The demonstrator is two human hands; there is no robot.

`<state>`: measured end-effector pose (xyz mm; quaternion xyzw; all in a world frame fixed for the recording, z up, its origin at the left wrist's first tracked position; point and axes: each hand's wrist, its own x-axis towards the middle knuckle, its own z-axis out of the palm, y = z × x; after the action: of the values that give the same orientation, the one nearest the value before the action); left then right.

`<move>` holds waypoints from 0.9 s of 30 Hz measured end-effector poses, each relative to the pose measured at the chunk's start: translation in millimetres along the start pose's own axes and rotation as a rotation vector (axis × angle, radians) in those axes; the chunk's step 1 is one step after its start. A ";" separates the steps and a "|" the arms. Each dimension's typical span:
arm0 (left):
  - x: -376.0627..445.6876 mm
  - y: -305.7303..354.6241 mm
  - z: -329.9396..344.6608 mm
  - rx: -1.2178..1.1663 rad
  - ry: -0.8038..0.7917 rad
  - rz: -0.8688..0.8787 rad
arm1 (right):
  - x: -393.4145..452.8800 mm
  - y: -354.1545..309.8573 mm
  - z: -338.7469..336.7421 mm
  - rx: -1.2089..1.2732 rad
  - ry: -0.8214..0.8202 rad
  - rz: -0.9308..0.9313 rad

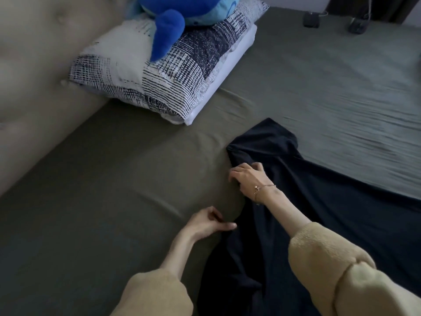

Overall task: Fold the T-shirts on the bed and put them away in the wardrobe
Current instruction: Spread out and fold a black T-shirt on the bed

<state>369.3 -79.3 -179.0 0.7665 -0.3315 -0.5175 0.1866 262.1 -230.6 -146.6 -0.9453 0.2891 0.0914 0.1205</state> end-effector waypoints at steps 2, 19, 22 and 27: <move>-7.5 -3.5 7.8 0.085 -0.005 -0.005 | -5.1 6.2 -1.0 -0.019 0.042 0.075; -55.0 -62.3 -42.2 -0.346 0.239 -0.010 | 2.8 -21.6 4.5 0.084 0.220 0.073; -59.7 -73.7 -44.1 -0.381 0.270 -0.078 | 9.2 -41.6 6.6 0.358 0.001 0.011; -63.3 -80.9 -39.2 -0.417 0.347 -0.122 | 10.4 -45.7 23.4 0.437 -0.060 0.122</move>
<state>415.3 20.3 -172.1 0.8074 -0.1340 -0.4456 0.3626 294.2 -192.8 -163.5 -0.8743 0.3548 0.0616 0.3253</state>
